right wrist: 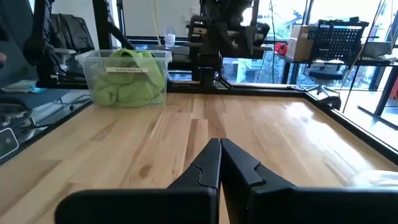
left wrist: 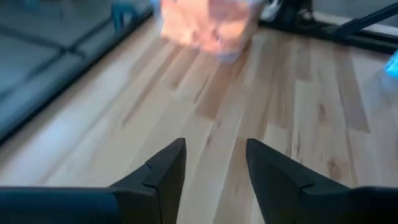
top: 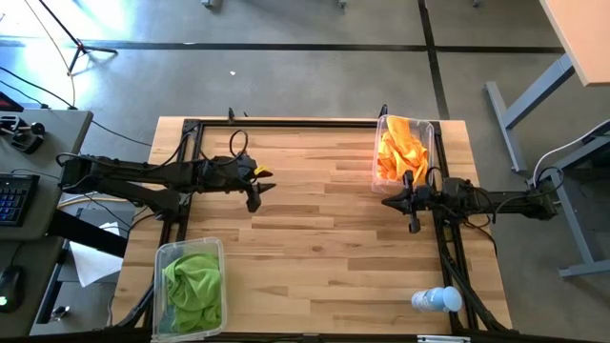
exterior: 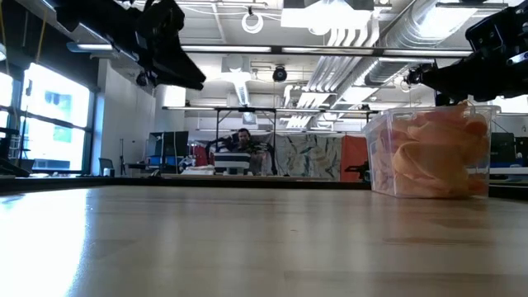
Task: Sort microfiber towel by color & place in baskets
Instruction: Return to Home Position
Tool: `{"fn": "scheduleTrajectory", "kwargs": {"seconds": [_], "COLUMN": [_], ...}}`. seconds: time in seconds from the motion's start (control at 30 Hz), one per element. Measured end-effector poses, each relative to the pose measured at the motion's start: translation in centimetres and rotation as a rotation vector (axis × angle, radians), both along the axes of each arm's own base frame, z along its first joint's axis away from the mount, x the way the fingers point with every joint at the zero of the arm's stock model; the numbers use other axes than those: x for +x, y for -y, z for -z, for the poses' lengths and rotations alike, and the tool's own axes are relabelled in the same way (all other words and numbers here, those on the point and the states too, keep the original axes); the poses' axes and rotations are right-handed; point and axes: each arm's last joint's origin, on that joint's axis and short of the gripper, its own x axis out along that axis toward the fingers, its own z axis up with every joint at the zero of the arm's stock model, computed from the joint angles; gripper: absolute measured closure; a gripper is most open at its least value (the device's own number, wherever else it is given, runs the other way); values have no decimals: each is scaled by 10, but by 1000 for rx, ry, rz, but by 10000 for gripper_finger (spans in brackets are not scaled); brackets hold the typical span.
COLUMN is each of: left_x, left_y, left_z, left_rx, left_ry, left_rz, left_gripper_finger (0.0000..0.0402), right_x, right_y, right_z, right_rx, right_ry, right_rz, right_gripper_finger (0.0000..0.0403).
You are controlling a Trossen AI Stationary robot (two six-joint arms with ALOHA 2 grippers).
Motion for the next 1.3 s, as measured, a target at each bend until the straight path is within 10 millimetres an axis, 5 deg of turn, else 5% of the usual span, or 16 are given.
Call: {"fn": "scheduleTrajectory", "kwargs": {"seconds": [0.33,0.8,1.3], "left_x": [-6,-64,-102], "left_y": [13,27,28], "left_z": [-11,18,41], "left_rx": [165,161,212], "left_ry": [52,413,552], "left_rz": [167,231,264], "left_gripper_finger": [392,401,401], "right_x": [0,0,0], "right_y": [0,0,0], "right_z": [0,0,0], "right_rx": [-8,-10,-10], "right_ry": [0,1,2], "right_rz": [0,0,0], "right_gripper_finger": [403,402,402]}}
